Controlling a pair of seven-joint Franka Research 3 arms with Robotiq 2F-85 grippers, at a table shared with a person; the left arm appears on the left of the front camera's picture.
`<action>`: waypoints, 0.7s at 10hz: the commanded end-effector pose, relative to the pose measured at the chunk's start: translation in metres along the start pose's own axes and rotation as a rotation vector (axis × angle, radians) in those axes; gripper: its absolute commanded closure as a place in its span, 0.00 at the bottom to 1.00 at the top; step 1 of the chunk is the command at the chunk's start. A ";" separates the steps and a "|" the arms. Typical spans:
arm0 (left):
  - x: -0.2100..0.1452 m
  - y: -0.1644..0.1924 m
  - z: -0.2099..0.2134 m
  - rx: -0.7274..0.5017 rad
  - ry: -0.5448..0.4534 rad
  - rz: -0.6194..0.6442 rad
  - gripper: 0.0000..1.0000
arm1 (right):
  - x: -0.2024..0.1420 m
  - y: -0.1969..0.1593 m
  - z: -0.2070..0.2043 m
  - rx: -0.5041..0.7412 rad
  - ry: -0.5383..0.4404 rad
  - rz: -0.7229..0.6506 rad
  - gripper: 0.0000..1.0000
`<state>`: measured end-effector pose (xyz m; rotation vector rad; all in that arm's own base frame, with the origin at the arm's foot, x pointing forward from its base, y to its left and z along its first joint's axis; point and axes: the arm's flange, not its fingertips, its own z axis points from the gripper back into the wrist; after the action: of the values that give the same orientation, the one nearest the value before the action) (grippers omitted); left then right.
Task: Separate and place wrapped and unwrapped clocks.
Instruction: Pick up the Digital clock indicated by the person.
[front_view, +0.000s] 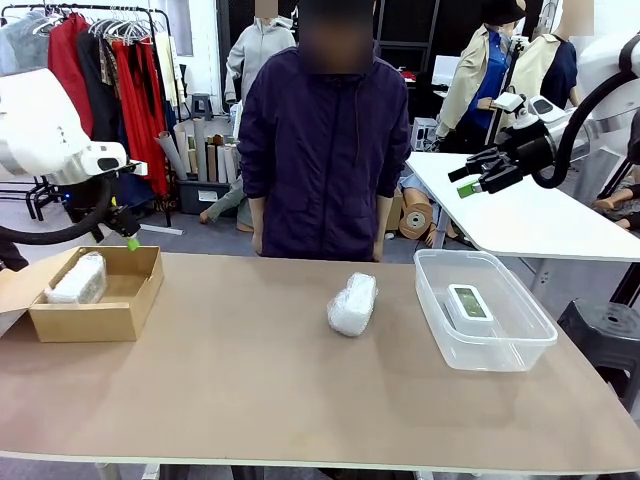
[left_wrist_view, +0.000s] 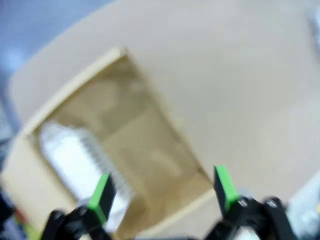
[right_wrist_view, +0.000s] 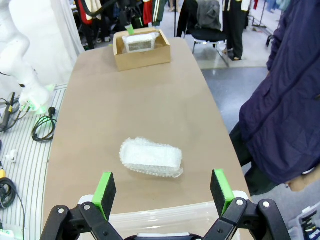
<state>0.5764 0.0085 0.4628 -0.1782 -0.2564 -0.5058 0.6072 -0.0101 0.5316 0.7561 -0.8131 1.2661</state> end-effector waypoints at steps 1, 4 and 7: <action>-0.003 0.012 0.021 -0.236 0.053 -0.155 0.00 | 0.002 0.001 0.000 0.003 -0.004 0.004 0.00; 0.013 0.018 0.053 -0.448 -0.127 -0.442 0.00 | 0.002 0.001 0.000 0.003 -0.004 0.004 0.00; 0.024 -0.010 0.078 -0.379 -0.452 -0.732 0.00 | 0.002 0.001 0.000 0.003 -0.004 0.004 0.00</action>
<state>0.5827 0.0135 0.5478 -0.5550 -0.5398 -1.1582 0.6072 -0.0101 0.5315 0.7561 -0.8130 1.2660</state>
